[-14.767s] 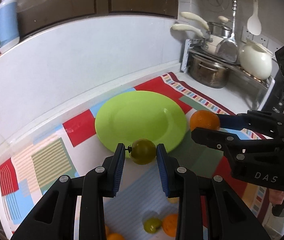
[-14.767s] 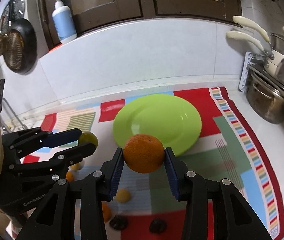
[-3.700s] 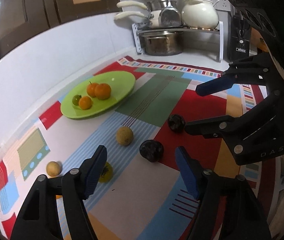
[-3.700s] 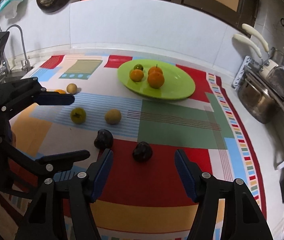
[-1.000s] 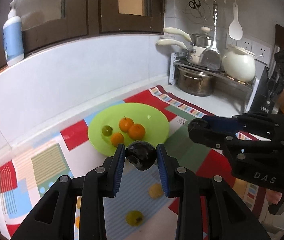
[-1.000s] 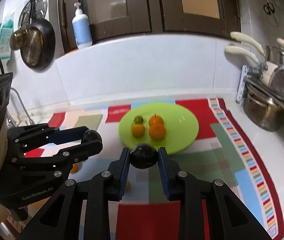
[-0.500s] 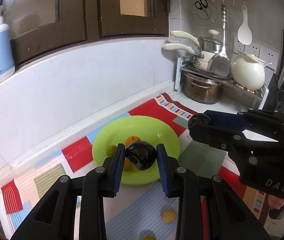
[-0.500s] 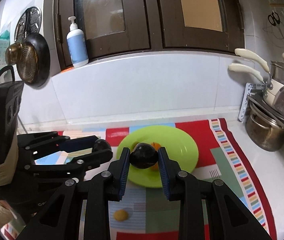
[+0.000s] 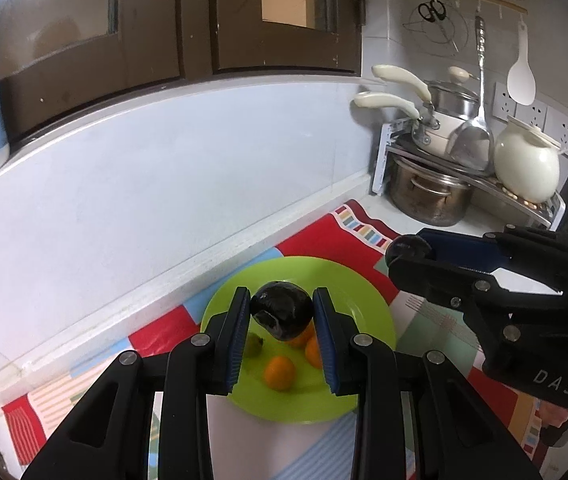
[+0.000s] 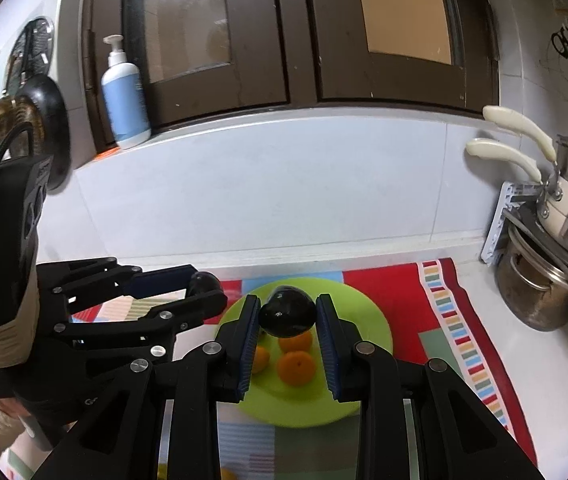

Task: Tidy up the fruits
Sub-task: 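Carry both held plums to the green plate and open both grippers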

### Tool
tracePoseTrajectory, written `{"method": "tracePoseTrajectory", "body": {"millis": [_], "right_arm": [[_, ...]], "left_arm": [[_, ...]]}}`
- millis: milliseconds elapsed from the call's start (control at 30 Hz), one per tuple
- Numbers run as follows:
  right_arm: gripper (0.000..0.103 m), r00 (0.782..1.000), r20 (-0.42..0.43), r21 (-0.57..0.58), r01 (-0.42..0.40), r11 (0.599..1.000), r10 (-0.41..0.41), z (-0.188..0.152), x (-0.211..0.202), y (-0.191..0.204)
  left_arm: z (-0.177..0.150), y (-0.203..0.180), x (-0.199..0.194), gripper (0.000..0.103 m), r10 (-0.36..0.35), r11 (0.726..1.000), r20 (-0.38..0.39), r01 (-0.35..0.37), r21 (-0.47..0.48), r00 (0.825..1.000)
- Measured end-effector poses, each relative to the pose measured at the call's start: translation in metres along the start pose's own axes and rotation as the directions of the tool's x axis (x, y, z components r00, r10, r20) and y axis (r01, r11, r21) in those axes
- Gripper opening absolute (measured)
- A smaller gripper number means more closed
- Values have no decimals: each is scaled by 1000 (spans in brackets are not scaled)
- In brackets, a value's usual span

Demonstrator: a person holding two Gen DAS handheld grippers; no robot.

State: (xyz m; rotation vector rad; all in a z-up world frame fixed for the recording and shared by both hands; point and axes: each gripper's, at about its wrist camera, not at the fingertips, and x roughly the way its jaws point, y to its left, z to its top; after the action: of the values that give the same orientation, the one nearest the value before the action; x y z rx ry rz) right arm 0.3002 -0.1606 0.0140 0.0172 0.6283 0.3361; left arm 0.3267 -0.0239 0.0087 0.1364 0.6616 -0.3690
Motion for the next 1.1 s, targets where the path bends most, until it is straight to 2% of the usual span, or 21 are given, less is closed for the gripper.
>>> {"method": "tracePoseTrajectory", "body": {"millis": [300,700,1100], "right_arm": [[30,998,-61,12,4,1000,-4,9,43,-14],[30,983,-183,48,41,998,-32,4,113,-41],[30,968,-250,61,39,997,-23,-9,146,-46]], "left_arm": [[13,15,44,32,-20,1000,-48,20,-9,999],[8,36,112,32,-56,998,-172,48,-46,983],[5,35,136,32,-53,998,-215,46,-37,975]]}}
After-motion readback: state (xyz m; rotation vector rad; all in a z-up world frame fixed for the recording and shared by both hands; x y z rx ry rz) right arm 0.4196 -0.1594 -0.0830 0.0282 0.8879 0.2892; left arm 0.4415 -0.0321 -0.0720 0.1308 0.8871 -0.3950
